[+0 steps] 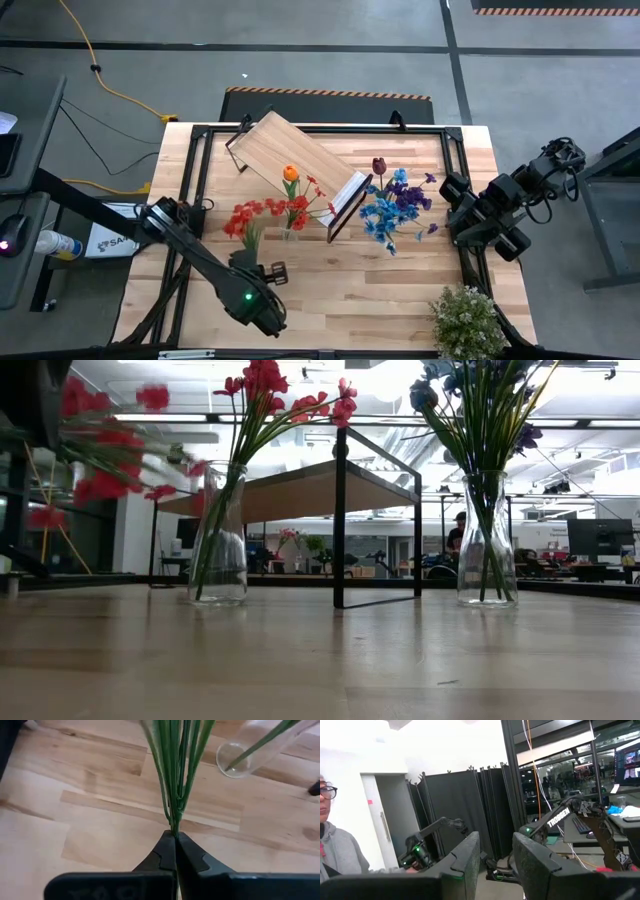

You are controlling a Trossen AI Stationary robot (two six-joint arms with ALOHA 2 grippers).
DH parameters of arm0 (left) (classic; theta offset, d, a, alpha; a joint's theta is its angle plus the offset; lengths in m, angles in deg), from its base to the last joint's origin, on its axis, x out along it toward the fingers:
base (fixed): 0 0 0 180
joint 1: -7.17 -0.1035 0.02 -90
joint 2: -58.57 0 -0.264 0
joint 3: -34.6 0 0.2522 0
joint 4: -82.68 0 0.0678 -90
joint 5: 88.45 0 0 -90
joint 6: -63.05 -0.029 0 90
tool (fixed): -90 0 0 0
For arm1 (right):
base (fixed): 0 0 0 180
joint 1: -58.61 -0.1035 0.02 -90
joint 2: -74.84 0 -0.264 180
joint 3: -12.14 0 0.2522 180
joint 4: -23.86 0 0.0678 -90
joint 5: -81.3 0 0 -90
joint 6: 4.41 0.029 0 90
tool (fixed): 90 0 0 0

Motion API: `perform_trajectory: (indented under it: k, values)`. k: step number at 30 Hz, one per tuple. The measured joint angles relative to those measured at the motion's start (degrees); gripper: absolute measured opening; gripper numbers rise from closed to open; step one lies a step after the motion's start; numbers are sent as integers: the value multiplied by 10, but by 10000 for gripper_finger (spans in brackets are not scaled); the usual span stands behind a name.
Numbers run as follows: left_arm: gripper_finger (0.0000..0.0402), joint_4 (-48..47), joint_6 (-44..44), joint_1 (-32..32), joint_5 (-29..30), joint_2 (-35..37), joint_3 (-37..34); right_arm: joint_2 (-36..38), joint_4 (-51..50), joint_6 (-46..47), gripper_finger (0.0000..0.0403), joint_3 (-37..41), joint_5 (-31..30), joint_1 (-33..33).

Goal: Pick and place flowers into a vace then onto a shelf
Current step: Put the red flowers into the left transparent flower vase

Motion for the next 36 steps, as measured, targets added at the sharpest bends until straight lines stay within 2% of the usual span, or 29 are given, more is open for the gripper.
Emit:
perform_trajectory:
  k: [5,11,17,23,28,36]
  values:
    - [29,-4,-2,-2,-2,34,-36,0,0,0,110,0,-6,0]
    - [29,-1,-4,22,-22,58,-32,0,0,5,110,0,-1,0]
    - [29,-1,-4,37,6,97,-46,0,0,2,110,0,-6,0]
    - [29,-2,-25,42,117,142,-50,0,0,4,110,0,-6,0]
    - [29,-2,-74,44,185,194,-50,0,0,33,110,0,2,0]
    - [29,-1,-174,44,399,278,-50,0,0,48,110,0,6,0]
